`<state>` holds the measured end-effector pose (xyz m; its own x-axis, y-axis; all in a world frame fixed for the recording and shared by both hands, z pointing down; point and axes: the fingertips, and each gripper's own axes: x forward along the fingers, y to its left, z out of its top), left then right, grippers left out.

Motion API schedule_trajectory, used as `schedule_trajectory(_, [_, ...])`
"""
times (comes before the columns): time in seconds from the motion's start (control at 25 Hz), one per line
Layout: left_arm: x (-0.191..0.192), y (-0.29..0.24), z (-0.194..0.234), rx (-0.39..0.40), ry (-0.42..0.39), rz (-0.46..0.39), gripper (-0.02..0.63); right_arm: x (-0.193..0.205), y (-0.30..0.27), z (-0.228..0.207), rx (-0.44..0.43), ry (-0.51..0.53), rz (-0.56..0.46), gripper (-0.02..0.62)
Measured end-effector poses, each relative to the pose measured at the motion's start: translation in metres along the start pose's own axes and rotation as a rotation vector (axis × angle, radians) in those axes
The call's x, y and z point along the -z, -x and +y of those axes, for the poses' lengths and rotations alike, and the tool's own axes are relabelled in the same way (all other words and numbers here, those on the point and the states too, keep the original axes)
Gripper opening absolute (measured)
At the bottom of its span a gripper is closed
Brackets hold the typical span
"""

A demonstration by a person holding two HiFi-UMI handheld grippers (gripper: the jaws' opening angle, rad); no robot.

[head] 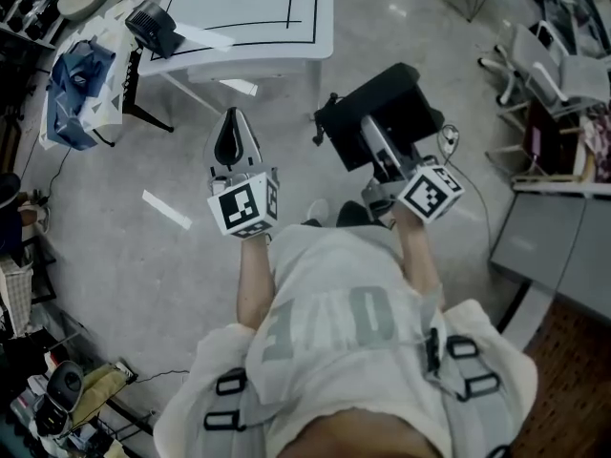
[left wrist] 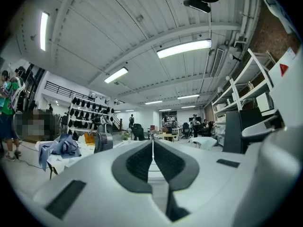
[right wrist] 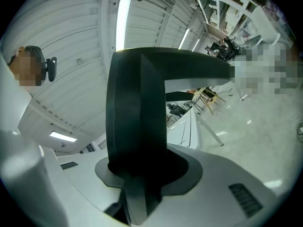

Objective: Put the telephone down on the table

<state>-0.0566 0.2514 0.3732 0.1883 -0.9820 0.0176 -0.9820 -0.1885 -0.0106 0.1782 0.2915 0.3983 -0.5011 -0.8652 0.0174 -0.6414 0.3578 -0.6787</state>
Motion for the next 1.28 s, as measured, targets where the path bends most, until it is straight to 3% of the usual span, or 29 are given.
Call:
schedule_trajectory(0.32, [-0.013, -0.017, 0.053, -0.066, -0.009, -0.041, 0.012, -0.004, -0.023, 0.005, -0.005, -0.025, -0.019, 0.152])
schedule_trajectory(0.8, [-0.019, -0.068, 0.069, -0.067, -0.012, -0.079, 0.012, -0.021, -0.101, -0.004, -0.099, -0.049, -0.033, 0.152])
schedule_trajectory(1.28, [-0.035, -0.19, 0.1, -0.073, -0.033, -0.056, 0.012, -0.064, -0.245, -0.022, -0.184, -0.064, 0.035, 0.153])
